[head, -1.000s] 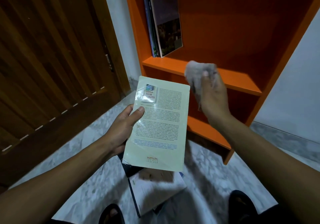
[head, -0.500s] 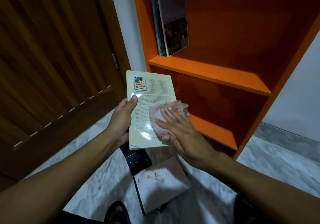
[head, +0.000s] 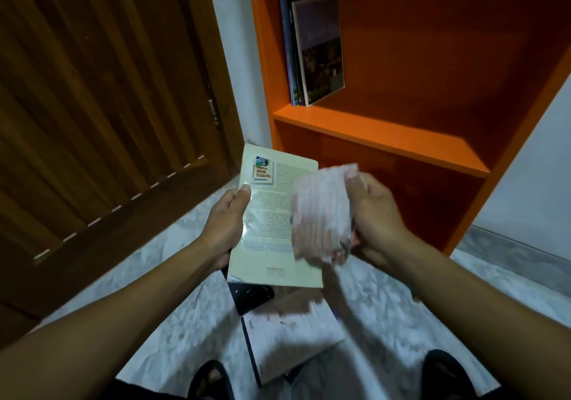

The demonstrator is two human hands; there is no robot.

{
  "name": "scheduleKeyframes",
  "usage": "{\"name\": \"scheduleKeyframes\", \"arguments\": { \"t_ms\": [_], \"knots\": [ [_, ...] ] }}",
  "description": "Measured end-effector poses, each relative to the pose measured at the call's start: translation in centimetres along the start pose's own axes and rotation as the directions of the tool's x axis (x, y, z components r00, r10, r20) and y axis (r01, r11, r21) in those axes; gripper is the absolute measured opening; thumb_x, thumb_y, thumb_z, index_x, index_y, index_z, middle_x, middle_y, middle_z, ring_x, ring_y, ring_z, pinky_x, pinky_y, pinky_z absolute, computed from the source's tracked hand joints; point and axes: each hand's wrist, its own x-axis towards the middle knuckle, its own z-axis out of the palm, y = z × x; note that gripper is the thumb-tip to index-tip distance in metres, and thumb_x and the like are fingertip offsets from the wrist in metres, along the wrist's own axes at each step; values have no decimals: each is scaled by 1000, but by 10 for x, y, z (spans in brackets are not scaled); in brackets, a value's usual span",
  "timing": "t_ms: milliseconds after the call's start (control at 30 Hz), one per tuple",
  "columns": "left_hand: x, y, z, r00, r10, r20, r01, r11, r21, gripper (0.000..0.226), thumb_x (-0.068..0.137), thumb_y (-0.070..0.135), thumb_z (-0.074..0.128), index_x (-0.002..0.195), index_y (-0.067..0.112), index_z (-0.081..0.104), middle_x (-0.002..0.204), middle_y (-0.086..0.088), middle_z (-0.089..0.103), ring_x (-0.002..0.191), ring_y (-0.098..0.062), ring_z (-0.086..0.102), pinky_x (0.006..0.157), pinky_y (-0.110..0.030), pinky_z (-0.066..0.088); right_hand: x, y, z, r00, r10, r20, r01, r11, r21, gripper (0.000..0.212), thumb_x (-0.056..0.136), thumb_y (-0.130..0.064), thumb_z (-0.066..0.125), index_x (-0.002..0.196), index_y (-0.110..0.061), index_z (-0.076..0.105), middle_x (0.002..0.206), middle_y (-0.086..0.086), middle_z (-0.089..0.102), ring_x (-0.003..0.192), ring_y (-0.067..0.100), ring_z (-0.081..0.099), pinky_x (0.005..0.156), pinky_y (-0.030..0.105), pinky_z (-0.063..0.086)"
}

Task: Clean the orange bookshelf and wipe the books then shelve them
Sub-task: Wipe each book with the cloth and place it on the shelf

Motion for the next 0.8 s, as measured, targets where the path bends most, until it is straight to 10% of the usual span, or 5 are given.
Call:
{"name": "scheduleKeyframes", "arguments": {
  "t_ms": [167,267,367,800],
  "knots": [
    [-17,-3,25,988,-6,153,1,999,34,38,103,40,45,126,11,55,114,-12,72,101,-34,71,91,-59,55,33,-21,-4,957,-218,-193,201,974,-105,30,99,-33,54,119,-11,59,111,10,69,105,25,67,92,53,54],
    [-24,-3,44,976,-3,217,3,1000,0,32,103,36,46,120,11,58,111,-12,73,99,-31,72,87,-49,59,34,-7,8,944,-327,39,311,849,-427,42,101,-46,47,133,-22,58,134,8,61,128,23,55,104,49,44],
    [-24,-7,56,977,9,211,-1,999,-40,29,102,35,48,113,11,61,106,-12,74,96,-27,73,80,-38,58,26,16,19,896,-348,275,434,561,-705,47,101,-59,32,146,-47,38,160,-19,26,151,7,8,116,36,2],
    [31,-19,16,990,-140,-18,122,914,-386,47,101,45,46,136,15,51,127,-19,66,113,-41,65,101,-62,47,-28,70,26,656,-222,721,733,413,-540,50,103,-52,28,151,-38,32,161,-20,23,152,5,2,123,41,-2]
  ]
}}
